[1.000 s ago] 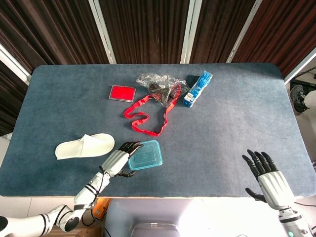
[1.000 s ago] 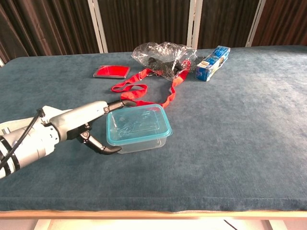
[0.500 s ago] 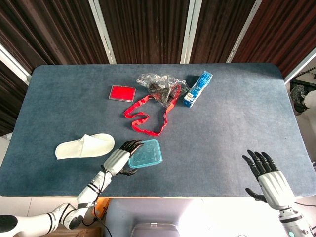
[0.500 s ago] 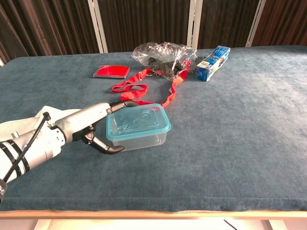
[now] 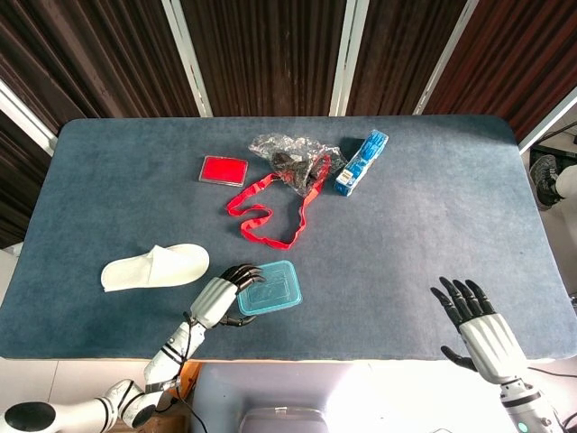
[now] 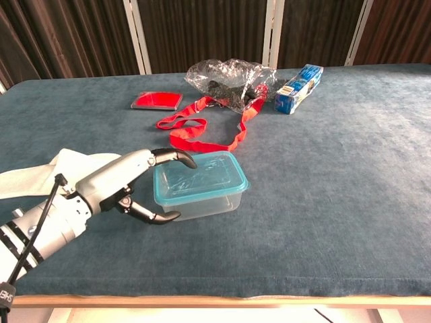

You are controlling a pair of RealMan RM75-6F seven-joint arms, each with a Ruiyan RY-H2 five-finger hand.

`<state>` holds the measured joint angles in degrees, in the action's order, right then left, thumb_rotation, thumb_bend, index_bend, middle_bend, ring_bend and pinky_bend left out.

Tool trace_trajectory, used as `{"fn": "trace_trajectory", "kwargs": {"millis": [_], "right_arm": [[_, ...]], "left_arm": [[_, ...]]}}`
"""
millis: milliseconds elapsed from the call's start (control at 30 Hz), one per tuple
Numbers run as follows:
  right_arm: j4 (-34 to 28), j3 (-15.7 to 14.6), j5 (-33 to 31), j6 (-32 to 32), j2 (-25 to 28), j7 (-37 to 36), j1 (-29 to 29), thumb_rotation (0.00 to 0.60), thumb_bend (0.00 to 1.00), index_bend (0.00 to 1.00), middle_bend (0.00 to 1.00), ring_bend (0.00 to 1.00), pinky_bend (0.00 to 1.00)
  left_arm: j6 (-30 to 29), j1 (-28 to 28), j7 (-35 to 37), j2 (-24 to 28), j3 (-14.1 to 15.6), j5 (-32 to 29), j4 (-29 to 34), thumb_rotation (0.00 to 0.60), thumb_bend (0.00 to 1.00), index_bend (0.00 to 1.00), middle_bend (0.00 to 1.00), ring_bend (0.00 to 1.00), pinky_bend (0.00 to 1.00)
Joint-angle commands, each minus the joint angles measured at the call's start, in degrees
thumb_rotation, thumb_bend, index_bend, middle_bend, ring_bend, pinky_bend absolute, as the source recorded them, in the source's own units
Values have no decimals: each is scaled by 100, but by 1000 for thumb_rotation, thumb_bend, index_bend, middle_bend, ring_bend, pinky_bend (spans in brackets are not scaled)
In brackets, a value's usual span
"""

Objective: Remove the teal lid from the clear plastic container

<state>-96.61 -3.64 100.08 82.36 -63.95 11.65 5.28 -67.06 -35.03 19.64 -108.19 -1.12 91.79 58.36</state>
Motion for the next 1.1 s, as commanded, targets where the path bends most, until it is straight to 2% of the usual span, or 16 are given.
{"fn": "trace_trajectory", "kwargs": {"millis": [33, 300, 367, 467, 667, 800, 900, 1100], "right_arm": [[110, 47, 162, -252, -177, 214, 224, 600, 287, 0, 0, 0, 0], [232, 386, 479, -1166, -674, 622, 1151, 600, 288, 14, 0, 0, 0], [374, 463, 636, -1280, -917, 516, 1407, 600, 288, 76, 0, 0, 0], [733, 565, 730, -1493, -1262, 303, 1765, 600, 295, 222, 0, 0, 0], [1468, 591, 826, -1674, -1856, -238, 2262, 600, 316, 299, 13, 0, 0], [1650, 529, 816, -1830, -2075, -644, 2529, 600, 317, 330, 16, 0, 0], [1782, 511, 862, -1830, -2261, -649, 2668, 600, 317, 355, 28, 0, 0], [1966, 473, 874, -1857, -2609, -686, 2907, 600, 324, 471, 66, 0, 0]], "left_arm": [[-326, 92, 111, -135, 203, 269, -257, 600, 329, 260, 403, 292, 362], [-598, 73, 249, -269, 313, 496, -593, 600, 329, 265, 407, 295, 364], [-716, 69, 167, -311, 262, 512, -689, 600, 329, 265, 406, 274, 351], [-797, 71, 266, -353, 240, 510, -775, 600, 329, 261, 403, 251, 340], [-806, 48, 349, -361, 329, 575, -847, 600, 329, 252, 399, 259, 329], [-770, 43, 435, -378, 395, 595, -856, 600, 330, 251, 399, 259, 335], [-740, 36, 481, -400, 410, 585, -884, 600, 330, 251, 398, 259, 336], [-715, -4, 751, -420, 453, 606, -968, 600, 329, 238, 399, 259, 336]]}}
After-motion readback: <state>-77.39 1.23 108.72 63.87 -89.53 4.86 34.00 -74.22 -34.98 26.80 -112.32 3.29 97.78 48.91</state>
